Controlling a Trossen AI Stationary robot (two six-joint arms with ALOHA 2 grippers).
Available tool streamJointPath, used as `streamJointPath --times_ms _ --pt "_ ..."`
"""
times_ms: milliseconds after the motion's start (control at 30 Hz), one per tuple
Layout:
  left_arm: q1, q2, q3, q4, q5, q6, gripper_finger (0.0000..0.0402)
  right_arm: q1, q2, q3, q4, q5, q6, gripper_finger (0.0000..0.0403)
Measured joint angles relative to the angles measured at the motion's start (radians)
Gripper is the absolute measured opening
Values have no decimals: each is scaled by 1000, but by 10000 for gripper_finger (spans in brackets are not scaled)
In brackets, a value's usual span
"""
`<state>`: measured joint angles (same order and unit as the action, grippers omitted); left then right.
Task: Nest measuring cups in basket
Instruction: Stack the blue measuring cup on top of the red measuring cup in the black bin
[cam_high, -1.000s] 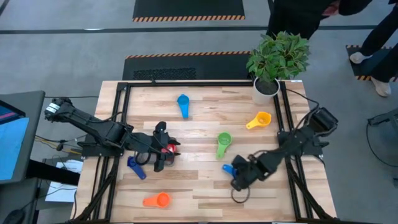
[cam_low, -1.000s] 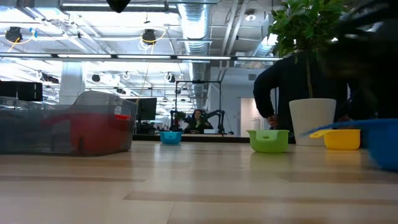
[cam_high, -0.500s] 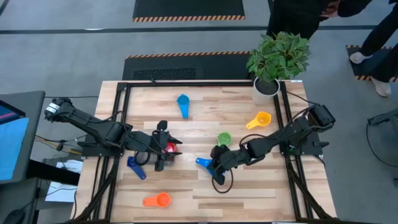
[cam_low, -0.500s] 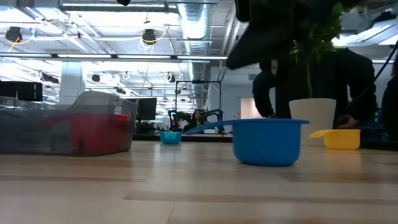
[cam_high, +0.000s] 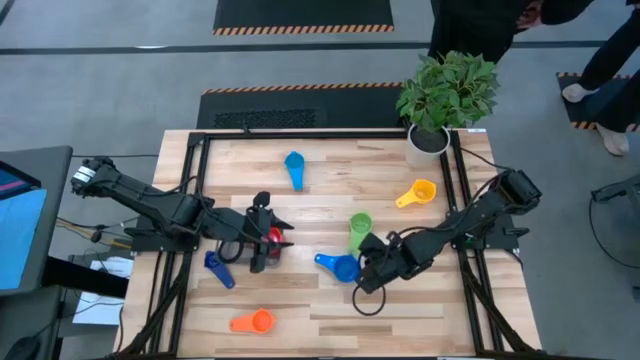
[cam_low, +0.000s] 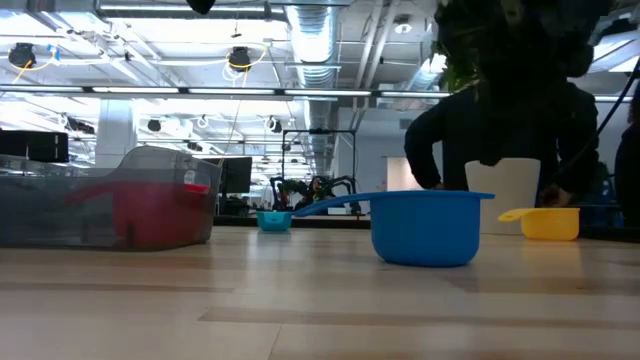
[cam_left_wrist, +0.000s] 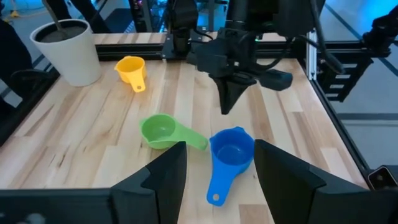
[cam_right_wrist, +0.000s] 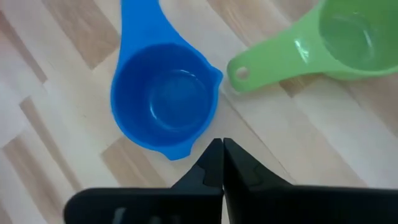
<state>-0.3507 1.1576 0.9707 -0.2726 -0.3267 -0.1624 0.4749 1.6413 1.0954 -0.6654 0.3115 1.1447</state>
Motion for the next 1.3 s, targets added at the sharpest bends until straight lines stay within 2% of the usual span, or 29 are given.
streamJointPath --times_ms 333,567,767,900,1100,1200,1300 --pt "0 0 0 0 8 1 177 -31 65 -29 24 -12 20 7" --pt "0 0 0 -3 8 1 177 -39 177 -28 217 -84 -3 26" --pt "0 0 0 -2 8 20 177 -76 196 36 297 -79 -159 7" --pt "0 0 0 -2 8 23 177 -84 193 64 215 -110 -172 13" --pt "0 0 0 -39 7 -5 177 -64 113 113 12 -121 1 31" --pt "0 0 0 -48 7 -47 177 -41 40 154 -60 -30 53 24" --pt "-4 0 0 -48 8 -155 177 -5 -41 181 -138 95 102 14"
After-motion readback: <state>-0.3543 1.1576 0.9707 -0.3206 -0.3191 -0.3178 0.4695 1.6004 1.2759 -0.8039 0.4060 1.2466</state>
